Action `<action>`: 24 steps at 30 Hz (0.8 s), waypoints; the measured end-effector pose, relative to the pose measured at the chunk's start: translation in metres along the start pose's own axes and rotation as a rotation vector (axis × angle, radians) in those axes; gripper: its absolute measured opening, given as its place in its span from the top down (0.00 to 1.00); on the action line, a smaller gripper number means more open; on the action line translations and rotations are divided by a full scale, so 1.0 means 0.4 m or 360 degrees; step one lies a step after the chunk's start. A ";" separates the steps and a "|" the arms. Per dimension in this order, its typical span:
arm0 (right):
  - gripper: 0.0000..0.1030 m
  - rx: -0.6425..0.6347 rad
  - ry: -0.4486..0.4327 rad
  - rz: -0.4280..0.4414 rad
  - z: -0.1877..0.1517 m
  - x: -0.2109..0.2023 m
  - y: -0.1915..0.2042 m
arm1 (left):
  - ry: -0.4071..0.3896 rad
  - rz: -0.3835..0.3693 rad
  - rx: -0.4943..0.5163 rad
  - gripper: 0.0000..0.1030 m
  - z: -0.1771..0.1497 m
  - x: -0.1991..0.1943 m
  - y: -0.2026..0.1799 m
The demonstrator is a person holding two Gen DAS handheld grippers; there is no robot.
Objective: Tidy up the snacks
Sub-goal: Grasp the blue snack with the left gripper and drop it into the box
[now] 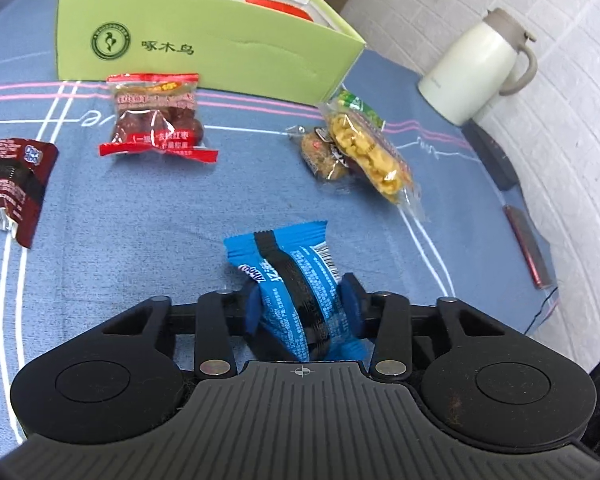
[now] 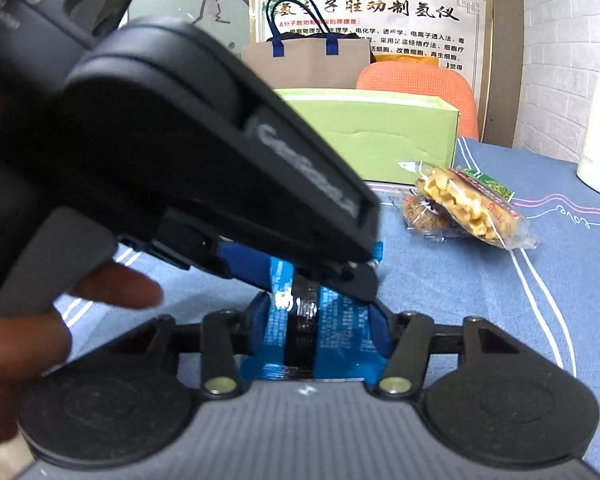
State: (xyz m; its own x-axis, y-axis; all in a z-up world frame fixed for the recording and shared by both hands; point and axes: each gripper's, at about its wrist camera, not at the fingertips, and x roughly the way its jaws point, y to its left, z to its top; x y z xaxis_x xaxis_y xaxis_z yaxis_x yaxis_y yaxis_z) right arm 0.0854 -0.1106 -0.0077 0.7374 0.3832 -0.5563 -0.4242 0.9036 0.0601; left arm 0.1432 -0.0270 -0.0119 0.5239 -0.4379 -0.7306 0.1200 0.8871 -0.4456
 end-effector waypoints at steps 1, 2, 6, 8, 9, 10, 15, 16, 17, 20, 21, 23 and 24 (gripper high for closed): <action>0.41 -0.0001 -0.0006 0.0010 0.012 0.000 -0.005 | -0.0016 -0.0002 0.0005 0.82 0.005 -0.007 0.000; 0.41 -0.0017 -0.0017 0.0009 0.026 -0.001 -0.004 | -0.0038 -0.0002 0.0011 0.82 0.012 -0.016 -0.003; 0.41 -0.0102 -0.0116 -0.0004 0.110 -0.006 -0.003 | -0.0168 -0.0045 0.0040 0.82 0.075 -0.067 -0.015; 0.41 -0.0132 -0.0163 0.0005 0.167 0.010 -0.018 | -0.0232 -0.0071 0.0048 0.82 0.129 -0.084 -0.016; 0.41 -0.0151 -0.0186 0.0011 0.200 0.024 -0.029 | -0.0262 -0.0080 0.0052 0.82 0.162 -0.089 -0.016; 0.41 -0.0169 -0.0206 0.0015 0.233 0.040 -0.040 | -0.0295 -0.0086 0.0057 0.82 0.196 -0.092 -0.015; 0.40 -0.0261 -0.0258 0.0030 0.413 0.162 -0.105 | -0.0426 -0.0074 0.0057 0.81 0.399 -0.074 0.004; 0.40 -0.0269 -0.0258 0.0039 0.444 0.189 -0.119 | -0.0438 -0.0066 0.0049 0.81 0.440 -0.065 0.012; 0.40 -0.0278 -0.0256 0.0046 0.472 0.219 -0.133 | -0.0443 -0.0058 0.0039 0.81 0.478 -0.053 0.018; 0.39 -0.0298 -0.0211 0.0062 0.530 0.311 -0.175 | -0.0428 -0.0022 0.0007 0.80 0.577 0.002 0.038; 0.39 -0.0291 -0.0184 0.0067 0.542 0.341 -0.188 | -0.0410 -0.0009 0.0005 0.80 0.602 0.026 0.045; 0.37 -0.0259 -0.0118 0.0091 0.552 0.395 -0.214 | -0.0362 0.0009 -0.0018 0.80 0.636 0.077 0.062; 0.34 -0.0231 -0.0093 0.0113 0.551 0.415 -0.232 | -0.0343 0.0014 -0.0024 0.80 0.648 0.101 0.074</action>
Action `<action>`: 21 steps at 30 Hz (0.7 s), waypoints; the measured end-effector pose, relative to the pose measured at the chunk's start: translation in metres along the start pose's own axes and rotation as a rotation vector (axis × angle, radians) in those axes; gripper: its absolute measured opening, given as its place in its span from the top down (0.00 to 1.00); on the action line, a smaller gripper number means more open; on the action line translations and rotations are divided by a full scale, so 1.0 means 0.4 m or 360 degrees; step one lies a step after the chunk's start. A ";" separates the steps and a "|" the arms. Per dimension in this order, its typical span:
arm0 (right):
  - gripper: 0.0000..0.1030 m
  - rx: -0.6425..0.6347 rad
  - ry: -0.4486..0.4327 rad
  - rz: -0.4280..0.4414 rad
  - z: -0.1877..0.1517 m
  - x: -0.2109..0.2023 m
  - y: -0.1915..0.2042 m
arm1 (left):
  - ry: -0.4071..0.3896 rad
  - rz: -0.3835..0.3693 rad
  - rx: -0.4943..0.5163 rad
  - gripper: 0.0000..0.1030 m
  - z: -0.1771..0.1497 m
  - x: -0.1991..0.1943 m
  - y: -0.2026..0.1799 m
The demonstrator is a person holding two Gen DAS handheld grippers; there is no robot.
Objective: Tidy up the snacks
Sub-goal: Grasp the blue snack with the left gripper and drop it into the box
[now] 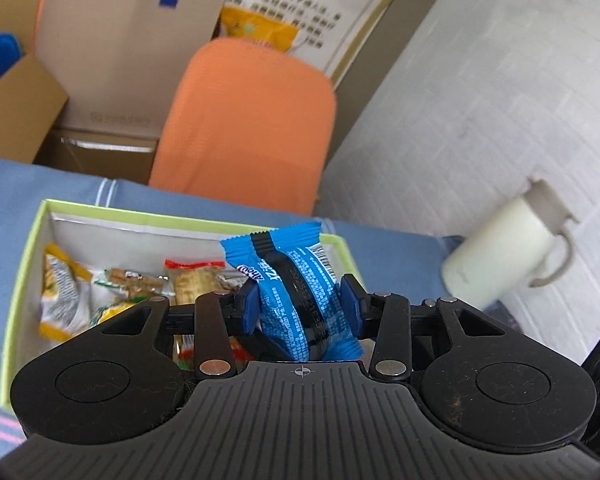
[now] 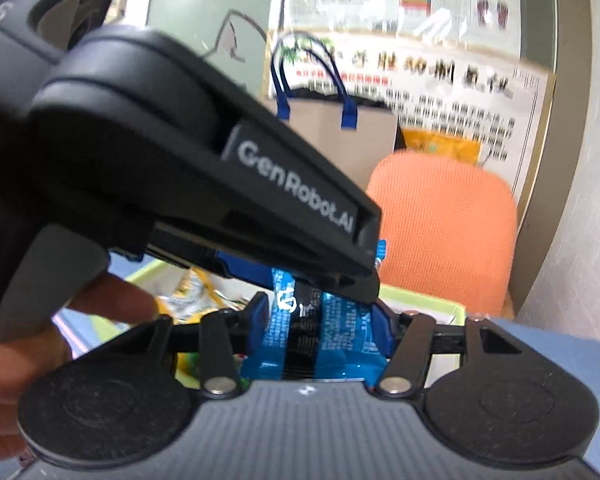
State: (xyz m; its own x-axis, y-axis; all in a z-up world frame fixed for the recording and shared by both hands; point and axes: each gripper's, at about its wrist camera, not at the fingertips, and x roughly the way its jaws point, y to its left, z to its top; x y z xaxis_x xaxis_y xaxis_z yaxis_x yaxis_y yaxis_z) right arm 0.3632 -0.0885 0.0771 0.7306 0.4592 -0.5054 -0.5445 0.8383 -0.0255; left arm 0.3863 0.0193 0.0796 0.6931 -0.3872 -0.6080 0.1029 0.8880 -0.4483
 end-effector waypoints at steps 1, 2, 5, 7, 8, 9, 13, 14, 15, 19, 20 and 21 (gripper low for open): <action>0.29 0.0028 0.0010 0.0028 -0.004 0.013 -0.015 | 0.0007 0.0010 -0.0011 0.78 -0.001 0.019 0.015; 0.27 0.0039 0.0012 0.0027 -0.008 0.016 -0.023 | -0.0004 0.0048 -0.0027 0.71 -0.001 0.029 0.030; 0.19 0.0004 -0.0104 -0.0100 -0.012 -0.044 -0.033 | -0.0125 0.0083 -0.0023 0.51 -0.015 -0.019 0.061; 0.09 0.0017 -0.0181 -0.0122 -0.024 -0.106 -0.036 | -0.0238 0.0074 -0.0009 0.41 -0.035 -0.089 0.072; 0.10 0.0010 -0.0203 -0.0108 -0.032 -0.138 -0.029 | -0.0287 0.0070 -0.0001 0.36 -0.044 -0.124 0.077; 0.10 0.0002 -0.0216 -0.0102 -0.042 -0.170 -0.015 | -0.0322 0.0064 0.0005 0.34 -0.054 -0.158 0.082; 0.10 -0.0028 -0.0200 -0.0018 -0.109 -0.242 0.085 | -0.0358 0.0026 -0.0021 0.30 -0.114 -0.260 0.114; 0.10 -0.0024 -0.0177 0.0007 -0.125 -0.255 0.104 | -0.0346 0.0022 -0.0026 0.30 -0.136 -0.278 0.125; 0.09 -0.0017 -0.0149 0.0030 -0.147 -0.269 0.136 | -0.0329 0.0031 -0.0027 0.30 -0.159 -0.293 0.137; 0.09 0.0044 -0.0003 0.0137 -0.233 -0.297 0.241 | -0.0221 0.0153 -0.0026 0.28 -0.286 -0.358 0.200; 0.09 0.0066 0.0032 0.0186 -0.252 -0.284 0.273 | -0.0191 0.0175 -0.0047 0.28 -0.316 -0.368 0.224; 0.09 0.0088 0.0065 0.0238 -0.280 -0.270 0.311 | -0.0155 0.0192 -0.0078 0.28 -0.341 -0.373 0.253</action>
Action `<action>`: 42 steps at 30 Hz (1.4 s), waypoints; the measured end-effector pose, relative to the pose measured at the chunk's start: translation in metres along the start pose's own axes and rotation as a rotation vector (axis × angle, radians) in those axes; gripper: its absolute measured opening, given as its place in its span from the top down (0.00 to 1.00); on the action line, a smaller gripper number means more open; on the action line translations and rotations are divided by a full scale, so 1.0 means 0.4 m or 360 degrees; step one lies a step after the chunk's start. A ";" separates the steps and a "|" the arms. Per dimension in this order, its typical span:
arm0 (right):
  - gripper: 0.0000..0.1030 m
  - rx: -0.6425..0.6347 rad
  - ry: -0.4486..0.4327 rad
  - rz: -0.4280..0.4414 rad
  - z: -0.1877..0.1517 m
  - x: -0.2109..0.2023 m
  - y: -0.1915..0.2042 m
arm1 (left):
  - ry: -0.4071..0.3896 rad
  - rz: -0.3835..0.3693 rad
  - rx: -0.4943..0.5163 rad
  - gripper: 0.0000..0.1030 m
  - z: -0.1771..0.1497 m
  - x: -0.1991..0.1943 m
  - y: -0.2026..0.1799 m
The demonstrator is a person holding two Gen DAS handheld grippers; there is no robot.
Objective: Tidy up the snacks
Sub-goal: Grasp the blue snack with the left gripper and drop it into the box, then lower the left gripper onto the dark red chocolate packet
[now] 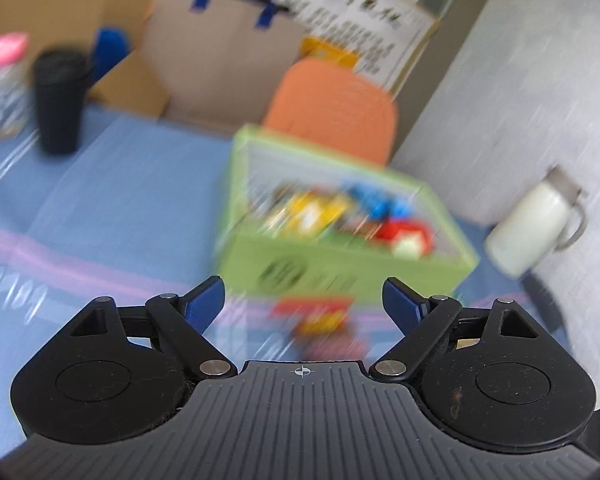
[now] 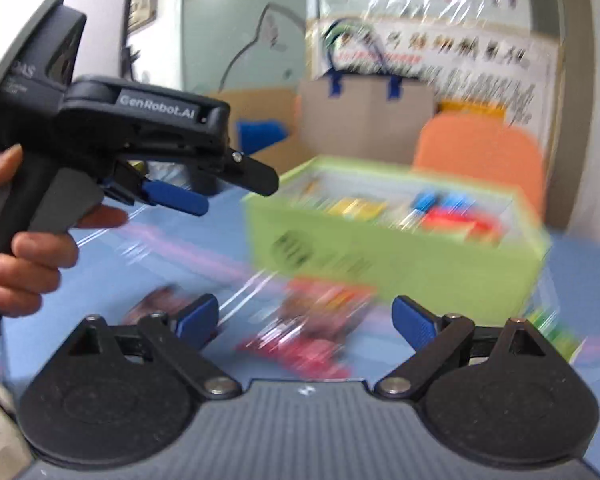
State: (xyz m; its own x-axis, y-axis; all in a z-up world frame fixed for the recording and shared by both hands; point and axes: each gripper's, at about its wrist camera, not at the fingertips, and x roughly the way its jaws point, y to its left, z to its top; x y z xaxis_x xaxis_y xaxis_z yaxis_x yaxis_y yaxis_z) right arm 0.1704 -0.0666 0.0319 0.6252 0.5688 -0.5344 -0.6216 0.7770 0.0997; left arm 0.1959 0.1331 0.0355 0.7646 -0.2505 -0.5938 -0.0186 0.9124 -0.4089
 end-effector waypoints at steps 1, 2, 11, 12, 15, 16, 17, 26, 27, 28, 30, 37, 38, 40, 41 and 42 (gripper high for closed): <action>0.09 0.0031 0.0032 0.0055 -0.020 0.020 0.031 | 0.0039 0.0015 -0.0041 0.28 -0.021 -0.004 0.034; 0.09 0.0060 0.0060 0.0107 -0.035 0.038 0.057 | 0.0074 0.0030 -0.0101 0.30 -0.039 -0.006 0.068; 0.10 -0.0178 0.0128 0.0165 0.014 0.180 0.179 | 0.0251 -0.0009 -0.0299 0.45 -0.077 -0.019 0.211; 0.10 -0.0240 0.0132 0.0187 0.023 0.189 0.183 | 0.0244 -0.0016 -0.0302 0.45 -0.080 -0.028 0.216; 0.10 -0.0331 0.0244 0.0301 0.059 0.243 0.174 | 0.0202 -0.0065 -0.0369 0.42 -0.091 -0.051 0.240; 0.10 -0.0334 0.0259 0.0315 0.067 0.257 0.172 | 0.0195 -0.0073 -0.0382 0.41 -0.094 -0.058 0.246; 0.10 -0.0311 0.0292 0.0336 0.074 0.270 0.168 | 0.0192 -0.0065 -0.0391 0.40 -0.097 -0.061 0.251; 0.10 -0.0167 0.0308 0.0380 0.008 0.182 0.196 | 0.0243 -0.0168 -0.0377 0.39 -0.131 -0.046 0.222; 0.10 -0.0163 0.0293 0.0364 -0.001 0.174 0.198 | 0.0262 -0.0200 -0.0363 0.40 -0.136 -0.041 0.214; 0.10 -0.0173 0.0270 0.0316 -0.007 0.171 0.198 | 0.0277 -0.0218 -0.0338 0.42 -0.142 -0.037 0.203; 0.10 -0.0164 0.0262 0.0235 -0.011 0.176 0.194 | 0.0258 -0.0181 -0.0302 0.42 -0.150 -0.037 0.179; 0.09 -0.0195 0.0276 0.0292 -0.013 0.175 0.201 | 0.0316 -0.0129 -0.0167 0.57 -0.164 -0.040 0.127; 0.09 -0.0190 0.0266 0.0300 -0.015 0.161 0.201 | 0.0317 -0.0118 -0.0172 0.57 -0.166 -0.042 0.123; 0.11 -0.0187 0.0237 0.0255 -0.020 0.128 0.195 | 0.0334 -0.0146 -0.0182 0.58 -0.171 -0.043 0.107; 0.11 -0.0187 0.0221 0.0225 -0.023 0.108 0.189 | 0.0347 -0.0180 -0.0181 0.58 -0.174 -0.042 0.095; 0.10 -0.0180 0.0205 0.0190 -0.026 0.085 0.179 | 0.0357 -0.0217 -0.0166 0.58 -0.179 -0.041 0.077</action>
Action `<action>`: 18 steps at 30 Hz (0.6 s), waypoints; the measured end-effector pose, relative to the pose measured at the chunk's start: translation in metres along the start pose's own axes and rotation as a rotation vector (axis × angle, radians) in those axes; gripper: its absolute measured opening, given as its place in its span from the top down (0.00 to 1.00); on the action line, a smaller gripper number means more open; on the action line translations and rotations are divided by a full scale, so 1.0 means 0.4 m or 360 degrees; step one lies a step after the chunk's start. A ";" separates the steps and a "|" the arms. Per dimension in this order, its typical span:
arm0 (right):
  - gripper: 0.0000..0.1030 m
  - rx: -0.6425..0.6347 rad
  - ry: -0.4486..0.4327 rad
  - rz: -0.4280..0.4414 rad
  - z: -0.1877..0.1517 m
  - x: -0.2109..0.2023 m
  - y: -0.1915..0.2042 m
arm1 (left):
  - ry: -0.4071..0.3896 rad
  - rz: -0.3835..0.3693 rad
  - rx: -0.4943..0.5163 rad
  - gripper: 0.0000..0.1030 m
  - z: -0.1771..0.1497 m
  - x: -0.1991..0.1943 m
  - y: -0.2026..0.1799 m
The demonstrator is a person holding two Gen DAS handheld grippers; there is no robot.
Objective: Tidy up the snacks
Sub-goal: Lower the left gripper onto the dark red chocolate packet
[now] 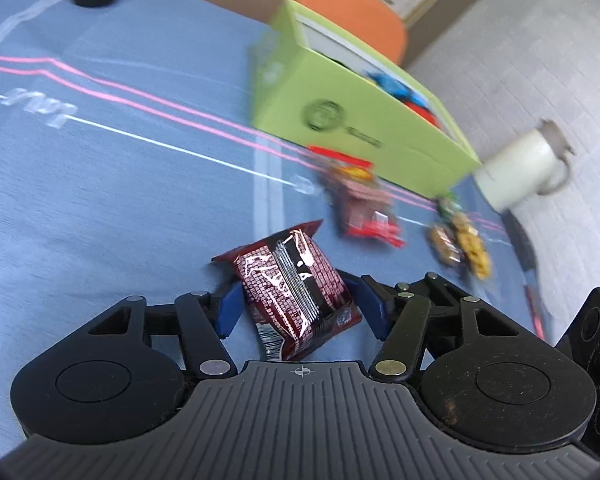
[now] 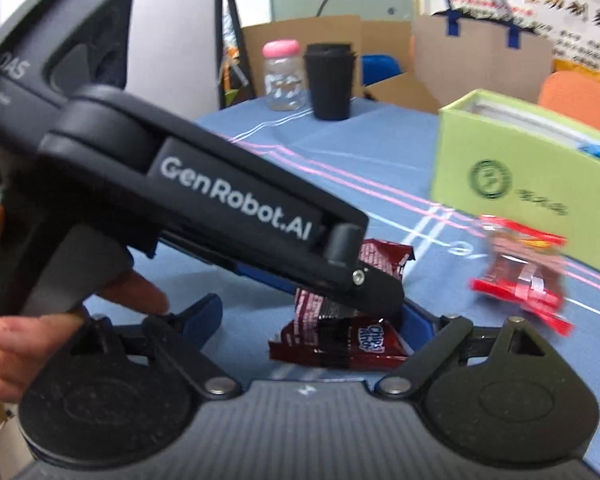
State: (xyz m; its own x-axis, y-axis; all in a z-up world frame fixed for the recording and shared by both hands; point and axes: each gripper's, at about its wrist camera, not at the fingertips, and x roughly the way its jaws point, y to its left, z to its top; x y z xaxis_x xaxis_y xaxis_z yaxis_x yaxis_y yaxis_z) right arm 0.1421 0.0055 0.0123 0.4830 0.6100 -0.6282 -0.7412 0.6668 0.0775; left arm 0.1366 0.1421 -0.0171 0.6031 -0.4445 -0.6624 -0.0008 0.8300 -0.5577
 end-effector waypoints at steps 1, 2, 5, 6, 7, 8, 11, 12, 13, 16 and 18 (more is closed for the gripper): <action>0.10 0.0010 -0.0016 -0.0037 -0.008 -0.024 -0.008 | 0.0012 -0.0031 0.0028 0.58 -0.007 0.007 -0.022; 0.10 0.0027 -0.0023 -0.0071 -0.018 -0.044 -0.019 | 0.0025 -0.0056 0.0057 0.58 -0.014 0.017 -0.046; 0.09 0.0160 -0.0023 -0.0146 -0.061 -0.091 -0.067 | 0.0097 -0.0120 0.0133 0.57 -0.034 0.064 -0.118; 0.09 0.0206 -0.0018 -0.0160 -0.075 -0.098 -0.080 | 0.0119 -0.0123 0.0152 0.57 -0.042 0.079 -0.138; 0.09 0.0253 -0.0013 -0.0167 -0.090 -0.105 -0.092 | 0.0134 -0.0115 0.0175 0.56 -0.050 0.093 -0.155; 0.09 0.0290 -0.0013 -0.0172 -0.104 -0.112 -0.102 | 0.0143 -0.0094 0.0199 0.56 -0.058 0.103 -0.170; 0.09 0.0340 -0.0069 -0.0208 -0.131 -0.146 -0.109 | 0.0119 -0.0047 0.0223 0.47 -0.074 0.099 -0.189; 0.09 0.0344 -0.0088 -0.0226 -0.139 -0.157 -0.109 | 0.0093 -0.0040 0.0207 0.41 -0.078 0.090 -0.188; 0.09 0.0348 -0.0100 -0.0234 -0.141 -0.161 -0.111 | 0.0066 -0.0023 0.0189 0.34 -0.079 0.081 -0.188; 0.09 0.0342 -0.0112 -0.0221 -0.143 -0.159 -0.109 | 0.0030 0.0033 0.0187 0.31 -0.085 0.070 -0.194; 0.09 0.0333 -0.0117 -0.0213 -0.142 -0.158 -0.108 | 0.0048 0.0062 0.0211 0.32 -0.089 0.079 -0.208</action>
State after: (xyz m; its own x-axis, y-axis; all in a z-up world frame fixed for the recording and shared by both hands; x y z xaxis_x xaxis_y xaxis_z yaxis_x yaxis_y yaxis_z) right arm 0.1169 -0.0861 0.0048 0.6084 0.5347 -0.5864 -0.5596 0.8130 0.1608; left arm 0.1273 0.0468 -0.0094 0.5803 -0.4193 -0.6982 0.0828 0.8832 -0.4616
